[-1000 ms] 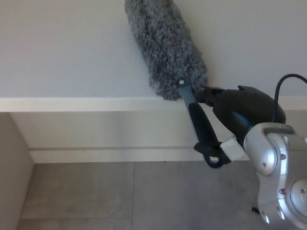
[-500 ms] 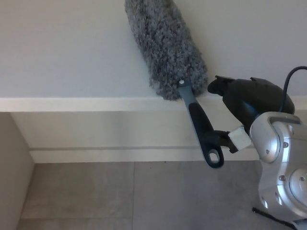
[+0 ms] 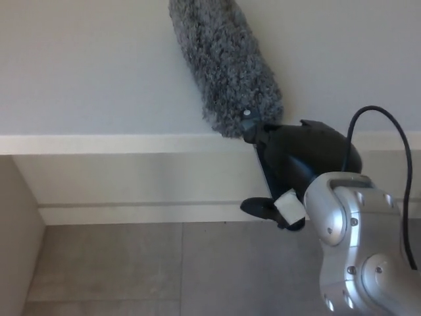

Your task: Pick up a grey duster using the right hand and walk towards the window and then clean the window using the duster

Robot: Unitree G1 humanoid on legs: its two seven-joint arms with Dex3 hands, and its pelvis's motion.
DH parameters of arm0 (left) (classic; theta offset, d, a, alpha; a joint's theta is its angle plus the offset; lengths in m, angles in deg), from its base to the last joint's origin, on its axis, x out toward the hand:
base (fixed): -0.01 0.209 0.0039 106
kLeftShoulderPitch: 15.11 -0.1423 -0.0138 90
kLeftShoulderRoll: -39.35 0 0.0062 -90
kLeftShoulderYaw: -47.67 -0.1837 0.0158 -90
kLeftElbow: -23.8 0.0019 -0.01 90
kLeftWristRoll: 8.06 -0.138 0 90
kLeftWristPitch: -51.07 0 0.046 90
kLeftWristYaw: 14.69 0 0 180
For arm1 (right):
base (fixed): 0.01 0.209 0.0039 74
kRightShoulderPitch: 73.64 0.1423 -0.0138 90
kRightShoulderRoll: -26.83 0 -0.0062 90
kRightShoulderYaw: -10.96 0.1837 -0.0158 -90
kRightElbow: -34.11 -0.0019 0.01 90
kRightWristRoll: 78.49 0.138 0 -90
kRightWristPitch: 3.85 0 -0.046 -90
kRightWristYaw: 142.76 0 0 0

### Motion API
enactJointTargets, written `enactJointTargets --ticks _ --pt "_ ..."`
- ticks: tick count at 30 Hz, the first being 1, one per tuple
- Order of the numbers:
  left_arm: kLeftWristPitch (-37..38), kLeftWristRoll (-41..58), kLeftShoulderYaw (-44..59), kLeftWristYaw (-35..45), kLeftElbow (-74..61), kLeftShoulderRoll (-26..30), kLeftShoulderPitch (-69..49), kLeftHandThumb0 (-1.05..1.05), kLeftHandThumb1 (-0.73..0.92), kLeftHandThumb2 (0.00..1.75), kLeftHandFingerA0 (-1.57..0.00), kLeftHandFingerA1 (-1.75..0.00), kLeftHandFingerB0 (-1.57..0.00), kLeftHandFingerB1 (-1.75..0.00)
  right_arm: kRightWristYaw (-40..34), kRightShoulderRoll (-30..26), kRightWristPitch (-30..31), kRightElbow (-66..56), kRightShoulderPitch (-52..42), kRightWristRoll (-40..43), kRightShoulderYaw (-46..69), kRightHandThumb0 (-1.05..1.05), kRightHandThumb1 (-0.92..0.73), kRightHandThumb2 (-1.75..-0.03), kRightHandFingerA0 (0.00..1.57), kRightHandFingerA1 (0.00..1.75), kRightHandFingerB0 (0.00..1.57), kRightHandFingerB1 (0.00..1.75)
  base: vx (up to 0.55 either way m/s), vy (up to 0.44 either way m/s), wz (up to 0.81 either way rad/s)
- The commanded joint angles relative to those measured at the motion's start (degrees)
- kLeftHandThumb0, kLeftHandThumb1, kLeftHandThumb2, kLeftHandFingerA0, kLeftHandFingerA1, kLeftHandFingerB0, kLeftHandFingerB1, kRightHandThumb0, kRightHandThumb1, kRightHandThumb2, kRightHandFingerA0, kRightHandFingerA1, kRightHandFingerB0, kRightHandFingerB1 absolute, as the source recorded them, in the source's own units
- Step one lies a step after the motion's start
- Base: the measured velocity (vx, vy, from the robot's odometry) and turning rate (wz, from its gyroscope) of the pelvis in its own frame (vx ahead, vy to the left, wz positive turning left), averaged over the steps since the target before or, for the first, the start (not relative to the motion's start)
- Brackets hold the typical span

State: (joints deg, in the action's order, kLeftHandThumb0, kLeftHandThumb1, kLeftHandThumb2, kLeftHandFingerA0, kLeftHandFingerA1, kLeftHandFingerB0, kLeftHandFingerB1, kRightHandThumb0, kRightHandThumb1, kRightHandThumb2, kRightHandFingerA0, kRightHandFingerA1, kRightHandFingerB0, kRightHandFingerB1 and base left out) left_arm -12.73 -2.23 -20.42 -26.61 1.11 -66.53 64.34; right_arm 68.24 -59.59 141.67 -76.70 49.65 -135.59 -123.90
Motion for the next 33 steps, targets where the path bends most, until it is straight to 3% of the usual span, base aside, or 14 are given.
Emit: enactJointTargets --ticks 1,7,8,14,21,22,23,29,30,31,32,33 --pt "4.25 0.74 0.21 0.28 0.45 0.58 -0.45 -0.06 0.61 0.93 -0.99 -1.17 -0.91 -0.9 0.8 1.96 -0.27 -0.18 -0.32 -3.45 0.75 -0.79 -0.48 -0.87 0.17 0.62 0.22 0.51 0.0 0.0 0.0" --pt "4.77 0.3 -0.22 0.19 0.66 0.53 -0.82 -0.06 0.62 0.87 -0.97 -1.17 -0.9 -0.89 2.7 0.5 -1.32 2.25 -0.44 -4.97 1.52 -0.82 -0.5 -0.88 0.15 0.62 0.2 0.5 0.0 0.0 0.0" --pt "4.76 1.05 0.31 1.02 1.01 0.36 -0.62 -0.05 0.66 0.83 -1.0 -1.16 -0.93 -0.89 4.37 -3.13 -2.84 4.33 -0.06 -5.84 1.5 -0.8 -0.53 -0.88 0.12 0.59 0.14 0.47 0.0 0.0 0.0" --pt "4.6 1.01 0.47 0.93 1.3 0.3 -0.31 -0.07 0.61 0.9 -1.0 -1.17 -0.92 -0.91 4.99 -4.33 -3.78 4.76 -1.1 -6.48 2.81 -0.8 -0.53 -0.88 0.12 0.59 0.14 0.46 0.0 0.0 0.0" --pt "5.21 0.34 -0.2 0.45 0.88 -0.15 -0.55 -0.07 0.58 0.98 -1.02 -1.18 -0.91 -0.92 2.62 -2.2 -5.04 4.15 -4.0 -8.78 3.36 -0.78 -0.53 -0.89 0.11 0.58 0.17 0.47 0.0 0.0 0.0" --pt "5.06 0.59 -0.02 0.72 1.23 -0.04 -0.38 -0.08 0.62 0.89 -1.02 -1.17 -0.93 -0.9 0.55 -1.42 -5.54 4.37 -4.57 -9.22 3.32 -0.76 -0.48 -0.86 0.2 0.62 0.27 0.48 0.0 0.0 0.0" --pt "4.84 0.95 0.27 1.13 1.76 0.12 -0.11 -0.08 0.62 0.89 -1.02 -1.17 -0.93 -0.9 -2.58 -0.23 -6.32 4.71 -5.44 -9.9 3.28 -0.76 -0.48 -0.86 0.2 0.62 0.27 0.48 0.0 0.0 0.0" --pt "5.16 0.01 -0.28 0.2 1.83 0.73 -0.63 -0.09 0.57 0.96 -1.03 -1.19 -0.92 -0.92 -3.81 2.18 -7.86 5.69 -6.45 -11.53 3.69 -0.75 -0.49 -0.88 0.15 0.63 0.24 0.52 0.0 0.0 0.0" --pt "5.98 -0.24 -0.54 -0.14 0.66 0.49 -1.5 -0.08 0.63 0.86 -1.04 -1.22 -0.91 -0.91 -4.72 3.09 -7.77 6.67 -6.84 -12.88 2.82 -0.77 -0.62 -0.6 0.1 0.65 0.29 0.43 0.0 0.0 0.0" --pt "5.75 -0.29 -0.62 -0.2 0.56 0.52 -1.62 -0.09 0.62 0.87 -1.04 -1.2 -0.92 -0.91 -5.76 3.92 -7.69 6.93 -7.65 -12.84 2.75 -0.77 -0.48 -0.88 0.1 0.6 0.23 0.5 0.0 0.0 0.0" --pt "5.47 -0.23 -0.61 -0.32 0.57 0.52 -1.56 -0.08 0.61 0.91 -1.06 -1.22 -0.93 -0.92 -6.08 4.5 -7.69 7.09 -8.14 -12.83 2.84 -0.75 -0.62 -0.58 0.1 0.6 0.31 0.39 0.0 0.0 0.0" --pt "5.26 -0.12 -0.6 -0.48 0.55 0.47 -1.46 -0.08 0.61 0.91 -1.06 -1.22 -0.93 -0.92 -5.98 5.01 -7.87 7.26 -8.48 -13.07 3.06 -0.75 -0.62 -0.58 0.1 0.6 0.31 0.39 0.0 0.0 0.0"
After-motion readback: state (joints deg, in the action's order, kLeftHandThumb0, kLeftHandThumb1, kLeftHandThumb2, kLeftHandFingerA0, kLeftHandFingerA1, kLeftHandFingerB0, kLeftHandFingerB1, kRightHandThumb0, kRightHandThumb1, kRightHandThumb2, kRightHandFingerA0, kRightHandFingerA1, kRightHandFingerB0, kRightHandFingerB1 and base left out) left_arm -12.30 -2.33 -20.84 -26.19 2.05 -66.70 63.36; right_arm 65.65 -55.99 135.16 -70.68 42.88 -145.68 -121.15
